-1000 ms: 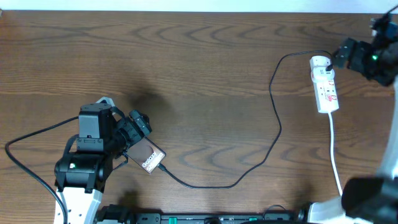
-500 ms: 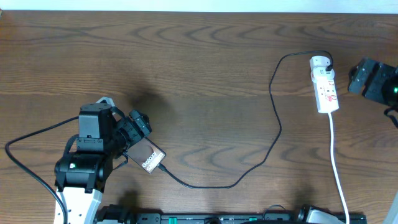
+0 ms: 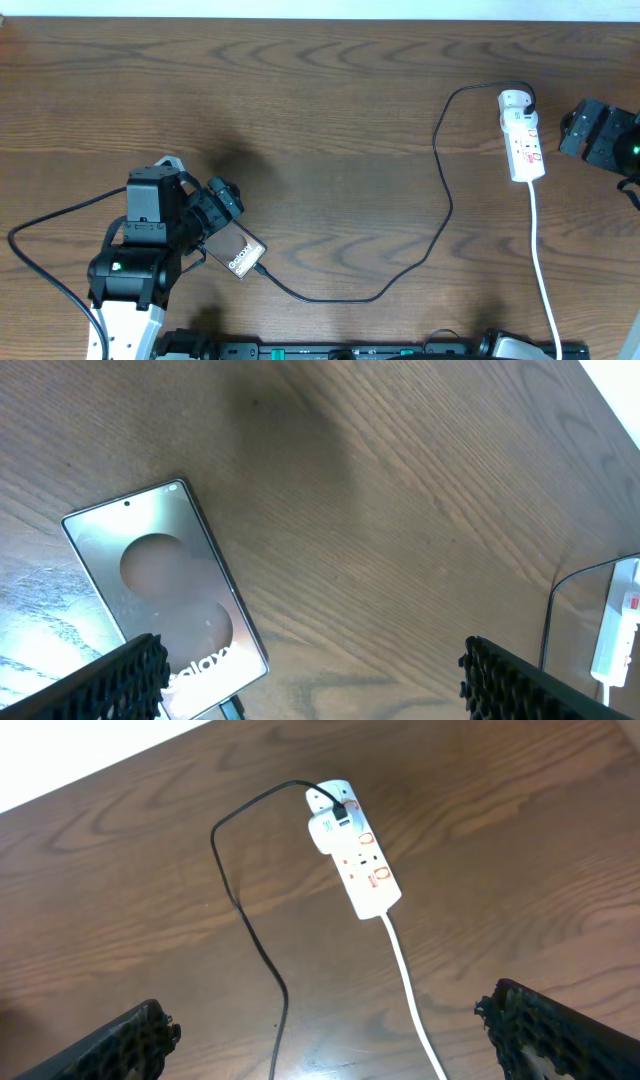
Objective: Plug charger to phone and switch on socket
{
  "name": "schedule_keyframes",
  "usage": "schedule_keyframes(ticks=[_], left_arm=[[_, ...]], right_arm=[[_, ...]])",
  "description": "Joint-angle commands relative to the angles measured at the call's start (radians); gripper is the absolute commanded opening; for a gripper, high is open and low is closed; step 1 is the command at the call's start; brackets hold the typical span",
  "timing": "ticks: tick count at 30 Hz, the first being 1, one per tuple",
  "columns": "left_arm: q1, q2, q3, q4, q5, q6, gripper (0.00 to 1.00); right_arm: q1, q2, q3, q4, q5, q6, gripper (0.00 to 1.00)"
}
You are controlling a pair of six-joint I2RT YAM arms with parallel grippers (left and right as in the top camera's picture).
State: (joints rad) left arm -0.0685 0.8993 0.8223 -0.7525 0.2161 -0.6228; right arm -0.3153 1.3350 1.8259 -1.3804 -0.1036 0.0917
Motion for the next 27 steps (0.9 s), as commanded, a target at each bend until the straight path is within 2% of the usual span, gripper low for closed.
schedule_keyframes(ticks=[1, 8, 14, 19, 23, 26, 27], left_arm=[[0.000, -0.005, 0.020, -0.002, 0.008, 0.021, 0.92], [0.000, -0.005, 0.020, -0.006, 0.003, 0.027, 0.92], [-0.003, -0.029, 0.007, -0.126, -0.079, 0.043, 0.92], [-0.003, -0.182, -0.106, -0.141, -0.185, 0.042, 0.92], [-0.003, -0.396, -0.276, 0.027, -0.206, -0.021, 0.93], [-0.003, -0.531, -0.403, 0.243, -0.206, -0.053, 0.92], [-0.003, -0.595, -0.471, 0.379, -0.206, -0.052, 0.92]], right_arm=[[0.001, -0.001, 0.006, -0.004, 0.008, 0.008, 0.99], [0.001, -0.001, 0.006, -0.004, 0.008, 0.008, 0.99], [0.001, -0.001, 0.006, -0.004, 0.008, 0.008, 0.99], [0.001, -0.001, 0.006, -0.004, 0.008, 0.008, 0.99], [0.001, -0.001, 0.006, -0.004, 0.008, 0.008, 0.99], [0.001, -0.001, 0.006, -0.004, 0.008, 0.008, 0.99], [0.001, -0.001, 0.006, -0.004, 0.008, 0.008, 0.99]])
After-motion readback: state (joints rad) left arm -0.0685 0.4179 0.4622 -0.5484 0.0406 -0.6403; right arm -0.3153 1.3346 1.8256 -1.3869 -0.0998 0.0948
